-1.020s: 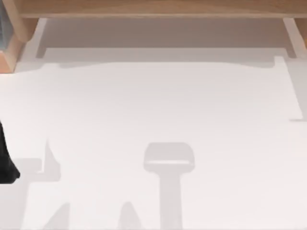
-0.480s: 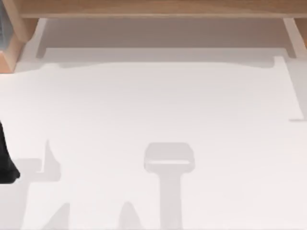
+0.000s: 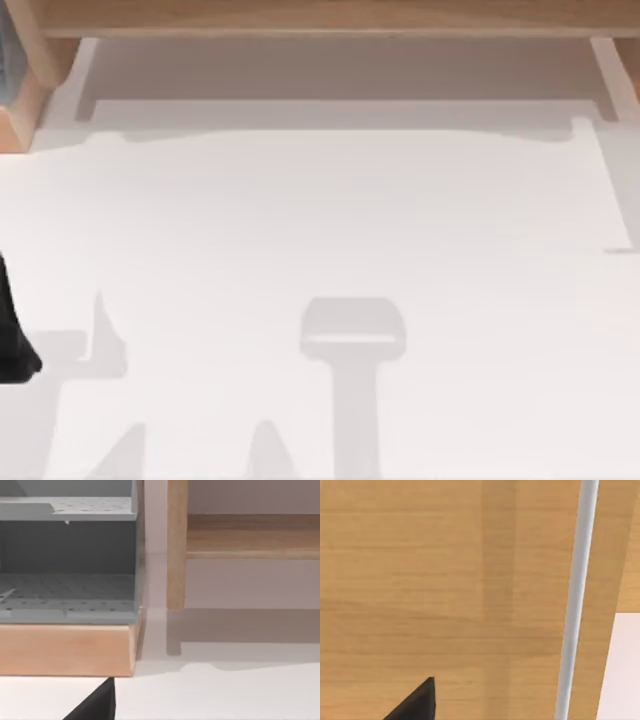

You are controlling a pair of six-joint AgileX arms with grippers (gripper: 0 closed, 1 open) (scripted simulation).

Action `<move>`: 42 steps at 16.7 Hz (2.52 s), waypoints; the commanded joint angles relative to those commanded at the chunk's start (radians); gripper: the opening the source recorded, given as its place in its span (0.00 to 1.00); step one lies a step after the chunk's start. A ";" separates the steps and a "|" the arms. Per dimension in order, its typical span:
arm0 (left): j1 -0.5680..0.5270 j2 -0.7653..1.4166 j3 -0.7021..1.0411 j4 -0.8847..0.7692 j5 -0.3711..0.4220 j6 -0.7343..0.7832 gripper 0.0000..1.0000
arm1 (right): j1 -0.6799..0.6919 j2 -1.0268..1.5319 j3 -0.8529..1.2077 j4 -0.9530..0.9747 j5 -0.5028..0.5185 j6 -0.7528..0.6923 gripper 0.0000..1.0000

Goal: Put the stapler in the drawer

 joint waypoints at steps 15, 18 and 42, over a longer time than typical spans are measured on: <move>0.000 0.000 0.000 0.000 0.000 0.000 1.00 | 0.089 0.031 0.044 0.008 0.032 0.003 1.00; 0.000 0.000 0.000 0.000 0.000 0.000 1.00 | 0.089 0.031 0.044 0.008 0.032 0.003 1.00; 0.000 0.000 0.000 0.000 0.000 0.000 1.00 | 0.099 0.041 0.059 -0.009 0.045 0.005 0.00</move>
